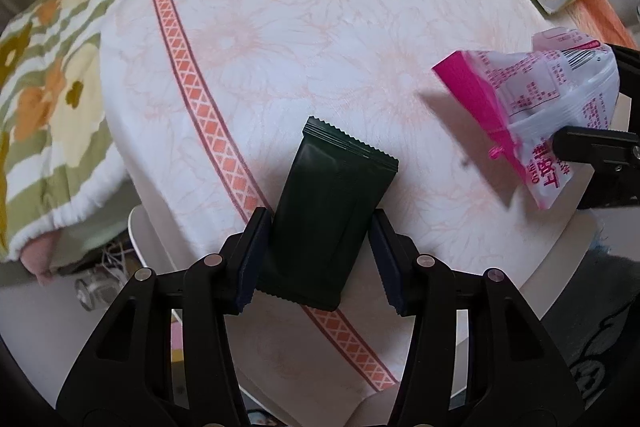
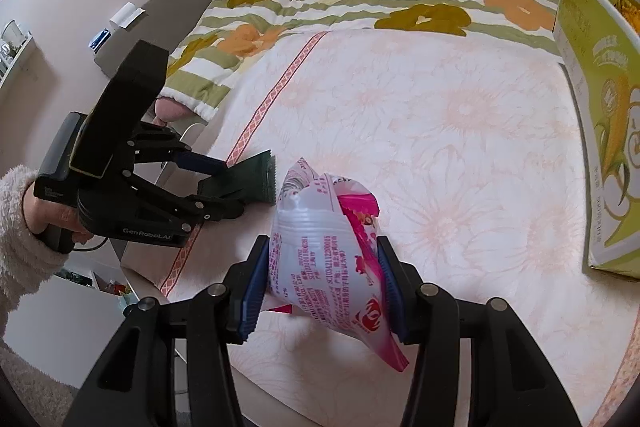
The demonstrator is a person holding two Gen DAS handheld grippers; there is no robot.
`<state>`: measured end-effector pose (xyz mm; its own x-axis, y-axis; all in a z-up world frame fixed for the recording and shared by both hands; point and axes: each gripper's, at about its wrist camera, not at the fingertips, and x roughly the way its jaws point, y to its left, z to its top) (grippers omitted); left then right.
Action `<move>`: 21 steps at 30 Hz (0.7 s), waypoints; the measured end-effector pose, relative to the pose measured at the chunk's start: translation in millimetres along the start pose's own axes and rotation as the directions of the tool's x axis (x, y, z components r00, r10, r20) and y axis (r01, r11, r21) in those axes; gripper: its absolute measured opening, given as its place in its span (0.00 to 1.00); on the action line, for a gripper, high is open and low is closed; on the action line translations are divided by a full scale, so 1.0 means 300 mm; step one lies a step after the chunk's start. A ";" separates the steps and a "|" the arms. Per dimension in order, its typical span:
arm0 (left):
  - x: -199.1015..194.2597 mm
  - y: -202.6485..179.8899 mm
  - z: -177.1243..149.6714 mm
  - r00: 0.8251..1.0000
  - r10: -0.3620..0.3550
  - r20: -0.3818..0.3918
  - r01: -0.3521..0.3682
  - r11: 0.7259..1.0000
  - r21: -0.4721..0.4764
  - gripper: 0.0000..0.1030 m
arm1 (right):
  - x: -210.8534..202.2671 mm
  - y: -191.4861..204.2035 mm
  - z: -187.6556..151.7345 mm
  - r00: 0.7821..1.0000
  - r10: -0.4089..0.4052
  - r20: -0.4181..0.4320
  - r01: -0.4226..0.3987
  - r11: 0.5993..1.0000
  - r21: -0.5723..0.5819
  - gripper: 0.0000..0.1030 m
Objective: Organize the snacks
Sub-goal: 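Carry both items over the box and open both tools to drop them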
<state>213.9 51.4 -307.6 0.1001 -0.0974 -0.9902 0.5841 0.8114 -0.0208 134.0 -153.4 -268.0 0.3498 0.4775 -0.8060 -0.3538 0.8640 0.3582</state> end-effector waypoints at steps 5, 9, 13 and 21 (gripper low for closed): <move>-0.061 0.003 0.001 0.999 -0.005 0.034 0.006 1.000 -0.025 0.46 | -0.073 -0.002 0.015 0.999 -0.025 0.037 0.025 1.000 0.007 0.46; -0.147 -0.006 0.024 0.996 -0.019 0.086 0.023 0.999 -0.038 0.46 | -0.154 0.000 0.030 0.996 -0.058 0.073 0.058 0.998 0.000 0.46; -0.258 -0.035 0.078 0.989 -0.030 0.147 0.035 0.999 -0.033 0.46 | -0.266 -0.016 0.056 0.991 -0.071 0.115 0.069 0.997 0.018 0.46; -0.477 -0.193 0.280 0.963 -0.052 0.264 0.053 0.999 0.001 0.46 | -0.519 -0.138 0.127 0.966 -0.118 0.229 0.110 0.993 0.047 0.46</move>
<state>233.3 -30.0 -153.2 0.2785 -0.2876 -0.9163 0.5892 0.8046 -0.0735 127.3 -257.4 -139.3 0.5786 0.3962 -0.7129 -0.2721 0.9178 0.2893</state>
